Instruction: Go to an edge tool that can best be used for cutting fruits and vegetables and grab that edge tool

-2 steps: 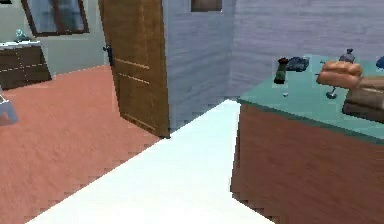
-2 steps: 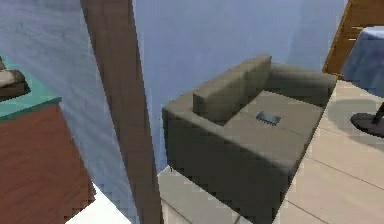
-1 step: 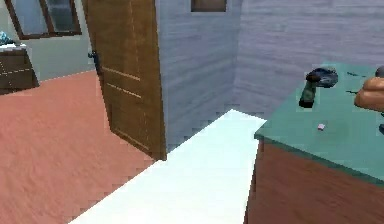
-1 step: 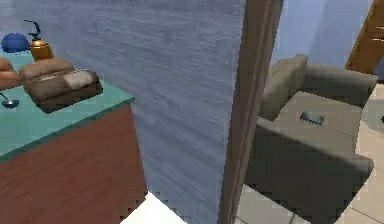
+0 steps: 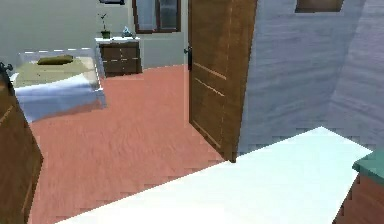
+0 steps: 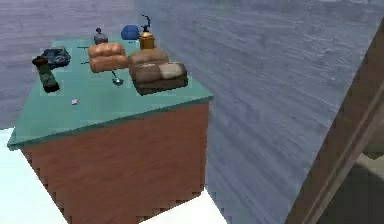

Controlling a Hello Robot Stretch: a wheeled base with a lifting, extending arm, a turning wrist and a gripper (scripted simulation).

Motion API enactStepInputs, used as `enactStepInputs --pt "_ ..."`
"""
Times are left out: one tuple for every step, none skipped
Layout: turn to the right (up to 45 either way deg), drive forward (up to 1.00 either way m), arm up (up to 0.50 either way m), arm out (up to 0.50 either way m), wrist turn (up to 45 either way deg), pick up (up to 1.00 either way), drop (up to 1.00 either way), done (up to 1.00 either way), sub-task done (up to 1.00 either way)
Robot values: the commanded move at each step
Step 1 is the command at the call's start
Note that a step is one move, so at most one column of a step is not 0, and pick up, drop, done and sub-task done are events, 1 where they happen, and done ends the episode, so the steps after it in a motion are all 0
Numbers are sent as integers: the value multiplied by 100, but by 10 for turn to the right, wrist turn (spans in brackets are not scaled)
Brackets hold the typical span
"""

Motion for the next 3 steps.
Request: enactStepInputs --pt "0 70 0 0 0 0 0 0 0" --pt "330 0 0 0 0 0 0 0 0" --pt "0 40 0 0 0 0 0 0 0"
